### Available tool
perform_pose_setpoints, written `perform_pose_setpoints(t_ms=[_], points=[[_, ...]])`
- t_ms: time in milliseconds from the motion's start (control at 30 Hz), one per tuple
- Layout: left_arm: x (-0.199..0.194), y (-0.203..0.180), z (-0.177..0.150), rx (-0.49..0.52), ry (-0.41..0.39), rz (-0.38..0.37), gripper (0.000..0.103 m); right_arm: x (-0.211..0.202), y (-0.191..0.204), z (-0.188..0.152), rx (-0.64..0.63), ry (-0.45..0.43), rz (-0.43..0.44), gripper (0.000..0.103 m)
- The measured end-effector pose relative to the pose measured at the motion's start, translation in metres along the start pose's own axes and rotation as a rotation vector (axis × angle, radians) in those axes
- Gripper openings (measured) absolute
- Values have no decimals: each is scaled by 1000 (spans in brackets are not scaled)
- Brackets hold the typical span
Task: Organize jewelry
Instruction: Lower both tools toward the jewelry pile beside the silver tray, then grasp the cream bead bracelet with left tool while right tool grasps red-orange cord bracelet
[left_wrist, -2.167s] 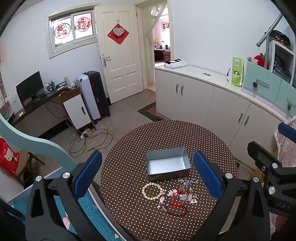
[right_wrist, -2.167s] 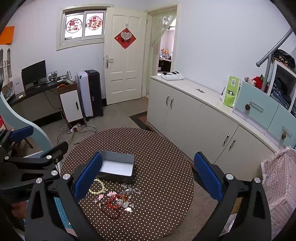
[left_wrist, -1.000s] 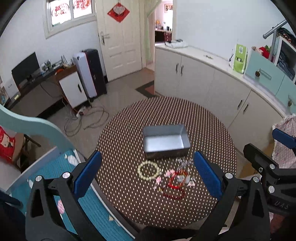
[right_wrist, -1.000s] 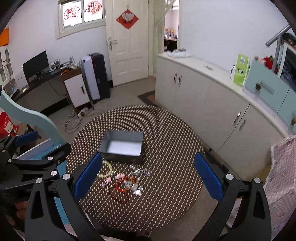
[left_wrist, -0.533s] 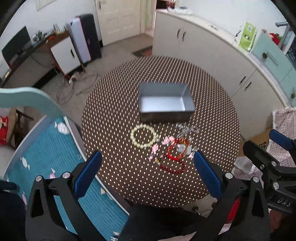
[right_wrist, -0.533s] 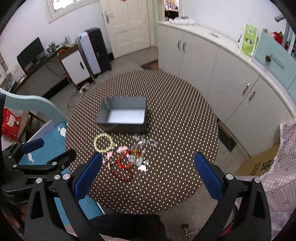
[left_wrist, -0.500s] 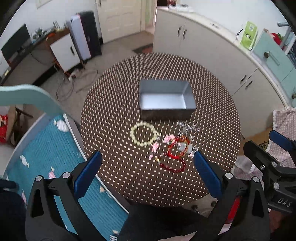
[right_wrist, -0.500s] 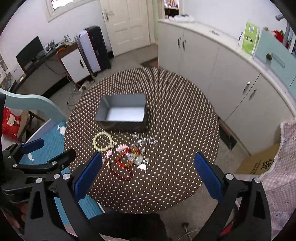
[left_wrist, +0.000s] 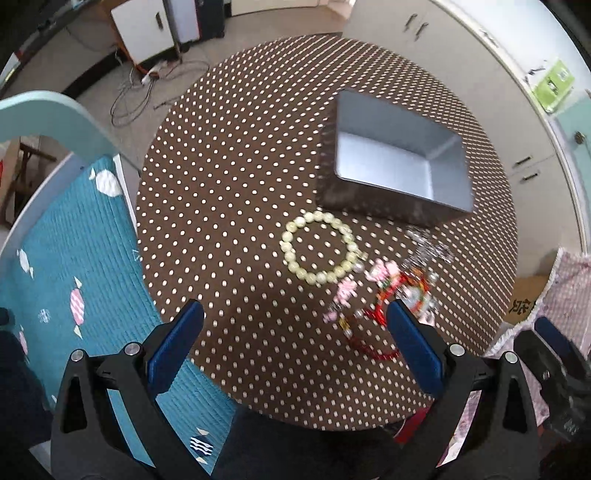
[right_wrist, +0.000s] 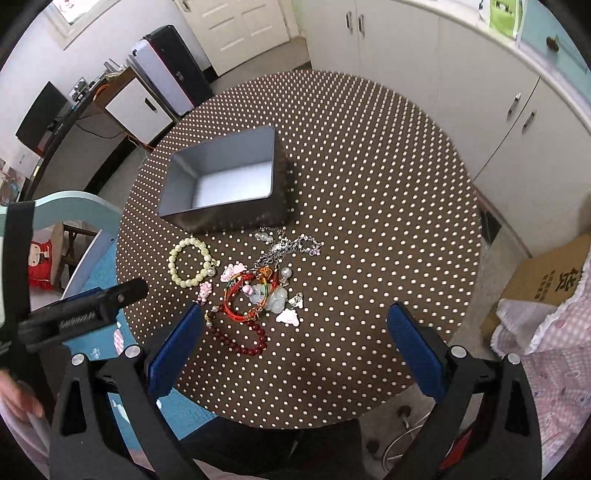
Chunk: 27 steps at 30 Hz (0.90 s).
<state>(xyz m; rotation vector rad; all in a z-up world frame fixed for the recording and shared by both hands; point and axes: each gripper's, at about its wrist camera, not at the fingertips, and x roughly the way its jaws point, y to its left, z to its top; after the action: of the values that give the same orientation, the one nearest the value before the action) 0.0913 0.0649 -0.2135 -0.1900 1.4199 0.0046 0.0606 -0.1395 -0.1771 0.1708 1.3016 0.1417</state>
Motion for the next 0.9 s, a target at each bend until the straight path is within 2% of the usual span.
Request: perform_pose_setpoints(t_ms=[100,167,267,400,433,467,533,567,700,800,867,900], points=[[14,7,10,-25,10,-4,98,12,-2,5,5,20,21,94],[24,11,14,-35,22,-5,97,22,-4,8,17,42,39,83],[39,16,24,-43,40,-9,97,36,-7,11,44,78,54,76],[56,16,35,-35,51,-5,97,44,-11,16,62,87,39,75],[59,16,38,-28,56,-2,92,44,-12,17,65,87,41,75],[62,15,39,-19,63,1,79,45,-12,17,65,87,43,75],[72,12,44,-9,98,15,68,48,-10,17,61,96,47,75],[78,13,45,-12,118,27,66,51,-9,17,60,102,50,74],[80,5,47,44,105,65,58,60,-1,13,52,134,73,71],[80,1,48,72,105,116,43,66,3,12,55,159,88,65],[77,2,50,81,110,103,18,70,4,10,65,178,120,60],[75,3,49,75,116,94,12,72,5,10,69,184,127,58]])
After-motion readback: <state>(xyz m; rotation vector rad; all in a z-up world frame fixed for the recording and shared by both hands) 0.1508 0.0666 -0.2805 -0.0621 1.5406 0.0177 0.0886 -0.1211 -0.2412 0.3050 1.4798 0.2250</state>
